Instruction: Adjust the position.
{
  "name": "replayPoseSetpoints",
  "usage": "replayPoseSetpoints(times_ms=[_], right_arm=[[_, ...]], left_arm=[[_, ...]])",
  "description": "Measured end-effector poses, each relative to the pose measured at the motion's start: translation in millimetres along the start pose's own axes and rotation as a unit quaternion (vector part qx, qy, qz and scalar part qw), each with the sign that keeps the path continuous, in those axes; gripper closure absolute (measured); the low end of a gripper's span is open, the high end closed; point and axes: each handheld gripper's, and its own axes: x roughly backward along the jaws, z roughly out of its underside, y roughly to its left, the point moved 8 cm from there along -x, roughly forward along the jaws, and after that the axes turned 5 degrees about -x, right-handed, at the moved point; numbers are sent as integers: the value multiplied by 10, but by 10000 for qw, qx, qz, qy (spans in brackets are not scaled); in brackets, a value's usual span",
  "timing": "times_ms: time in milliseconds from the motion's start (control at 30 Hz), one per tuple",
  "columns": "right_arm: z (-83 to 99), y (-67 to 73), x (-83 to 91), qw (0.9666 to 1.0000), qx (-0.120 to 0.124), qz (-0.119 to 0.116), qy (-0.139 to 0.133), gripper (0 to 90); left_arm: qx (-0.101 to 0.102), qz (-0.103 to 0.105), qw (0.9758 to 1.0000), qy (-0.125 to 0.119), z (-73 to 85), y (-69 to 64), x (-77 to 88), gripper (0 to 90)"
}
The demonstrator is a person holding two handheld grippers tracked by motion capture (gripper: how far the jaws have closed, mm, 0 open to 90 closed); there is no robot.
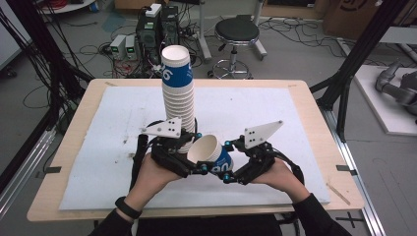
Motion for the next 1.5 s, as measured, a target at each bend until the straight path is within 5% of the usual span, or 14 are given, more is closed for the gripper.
replayPoseSetpoints(times_ms=[100,300,433,600,933,1267,1500], right_arm=[[7,8,-20,10000,68,-48,14,293],[-24,8,32,9996,-14,-152,-228,294],[-53,-9,77,9986,-49,-143,-502,295],[-99,-13,144,9956,-142,-244,-897,296],[-113,16,129,9949,-94,-276,-966,296],[-91,2,106,9953,-89,-279,-928,296],[-44,-27,74,9976,-168,-135,-661,231]], left_arm=[[-18,23,10000,-15,-30,-12,-25,217],[-34,-71,9998,-169,-91,-9,-64,153],[36,-136,9986,-518,-119,-17,-42,115],[184,18,9955,-928,-157,-19,-22,111],[237,81,9935,-1109,-183,-13,-29,126],[96,118,9939,-1092,-175,-8,-24,223],[-47,11,9978,-662,-134,4,-38,231]])
